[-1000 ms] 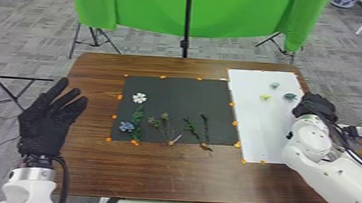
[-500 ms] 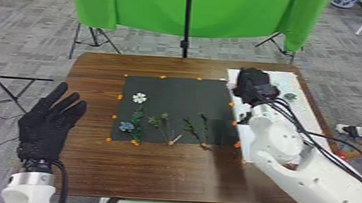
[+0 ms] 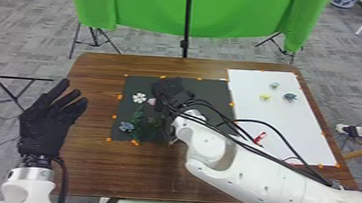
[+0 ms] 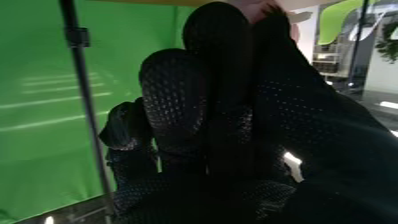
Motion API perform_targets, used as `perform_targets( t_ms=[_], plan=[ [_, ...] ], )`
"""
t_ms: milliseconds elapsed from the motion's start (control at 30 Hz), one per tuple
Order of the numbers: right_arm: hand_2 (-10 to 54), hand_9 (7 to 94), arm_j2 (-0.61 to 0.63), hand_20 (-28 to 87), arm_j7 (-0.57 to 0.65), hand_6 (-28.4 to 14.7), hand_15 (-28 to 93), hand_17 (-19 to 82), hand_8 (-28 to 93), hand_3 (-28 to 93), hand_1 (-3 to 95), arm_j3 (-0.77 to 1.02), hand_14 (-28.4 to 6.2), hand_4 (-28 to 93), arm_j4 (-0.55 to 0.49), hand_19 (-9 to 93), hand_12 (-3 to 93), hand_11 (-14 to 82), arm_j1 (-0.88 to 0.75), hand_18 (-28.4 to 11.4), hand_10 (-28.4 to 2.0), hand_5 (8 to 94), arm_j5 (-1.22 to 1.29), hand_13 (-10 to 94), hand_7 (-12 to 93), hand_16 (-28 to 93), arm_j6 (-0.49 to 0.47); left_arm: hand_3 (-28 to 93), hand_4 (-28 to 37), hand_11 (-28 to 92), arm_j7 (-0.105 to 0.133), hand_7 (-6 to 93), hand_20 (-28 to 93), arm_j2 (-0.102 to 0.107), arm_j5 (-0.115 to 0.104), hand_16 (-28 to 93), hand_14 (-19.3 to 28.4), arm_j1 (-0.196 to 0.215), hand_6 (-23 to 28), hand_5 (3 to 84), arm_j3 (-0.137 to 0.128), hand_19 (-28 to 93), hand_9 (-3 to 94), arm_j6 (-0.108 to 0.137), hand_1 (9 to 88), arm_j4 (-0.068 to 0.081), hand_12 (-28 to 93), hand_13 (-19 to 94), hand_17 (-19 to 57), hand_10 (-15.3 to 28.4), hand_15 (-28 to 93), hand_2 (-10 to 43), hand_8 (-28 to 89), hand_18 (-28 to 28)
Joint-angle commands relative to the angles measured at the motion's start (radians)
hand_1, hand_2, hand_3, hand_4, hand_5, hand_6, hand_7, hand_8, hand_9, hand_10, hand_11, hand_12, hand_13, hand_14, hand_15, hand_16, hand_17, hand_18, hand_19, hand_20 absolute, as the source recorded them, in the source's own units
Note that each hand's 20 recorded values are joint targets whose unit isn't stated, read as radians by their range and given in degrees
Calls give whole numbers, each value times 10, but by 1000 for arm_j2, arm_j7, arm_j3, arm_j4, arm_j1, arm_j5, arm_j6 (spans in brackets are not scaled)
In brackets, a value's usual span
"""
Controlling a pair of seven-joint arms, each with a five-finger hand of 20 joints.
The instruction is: Arrange flowers
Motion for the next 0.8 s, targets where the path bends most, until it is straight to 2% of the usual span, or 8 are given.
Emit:
perform_targets(
  t_ms=[33,200,233,367,533,633,767,800],
  plan=[
    [-95,889,-29,492,20,22,709,288,18,730,527,-19,-83,-283,18,920,355,238,24,-221,-74,842,-12,711,171,182,-75,802,-240,271,-31,129,151,-11,16,-100,284,-18,105,387,-5,574,356,-15,239,8,108,274,-84,211,546,64,-93,261],
    [-95,868,-24,503,21,25,728,269,4,734,514,-8,-91,-283,17,913,364,229,7,-223,-79,814,-23,682,160,171,-137,804,-240,270,-47,129,151,-17,21,-100,284,-21,106,388,-7,574,357,-19,238,9,108,274,-83,211,547,63,-93,261],
    [-95,861,-27,505,18,24,731,264,2,736,510,9,-94,-283,13,911,365,229,-11,-223,-82,806,-31,673,157,171,-158,804,-240,270,-58,129,151,-22,24,-101,284,-22,105,388,-7,574,357,-20,239,8,109,274,-84,211,546,63,-93,261],
    [-95,831,-31,516,4,21,746,248,-8,751,487,17,-99,-283,15,905,351,250,-14,-223,-89,765,-53,649,159,163,-199,804,-241,270,-64,129,151,-23,27,-101,284,-31,105,388,-6,575,357,-25,239,10,109,274,-83,211,546,63,-93,261],
    [-95,758,-35,537,-2,13,768,219,-122,778,452,36,-112,-283,4,890,306,300,-29,-222,-102,670,-47,601,162,142,-232,803,-241,269,-61,130,152,-19,27,-101,284,-27,105,388,-5,575,358,-28,241,10,109,274,-83,212,546,65,-93,261],
    [-95,735,-35,545,0,10,774,210,-131,794,435,43,-114,-283,-5,885,279,329,-33,-223,-108,652,-61,591,167,134,-228,803,-240,269,-60,130,152,-21,25,-101,284,-21,105,388,-6,575,358,-28,241,9,109,274,-83,212,546,65,-93,261],
    [-95,721,-19,549,18,6,778,205,-130,803,425,86,-118,-283,-47,883,265,348,-44,-226,-113,635,-42,583,166,132,-201,804,-237,269,-43,129,152,-19,19,-101,284,0,105,388,-5,575,358,-21,240,0,109,275,-83,211,545,64,-93,261],
    [-95,715,-8,552,24,5,778,203,-129,806,421,105,-119,-283,-62,882,256,357,-47,-226,-117,633,-31,580,165,131,-187,804,-237,269,-45,129,151,-20,21,-101,284,1,105,388,-6,574,358,-20,241,0,109,275,-83,211,545,64,-93,260]
  ],
)
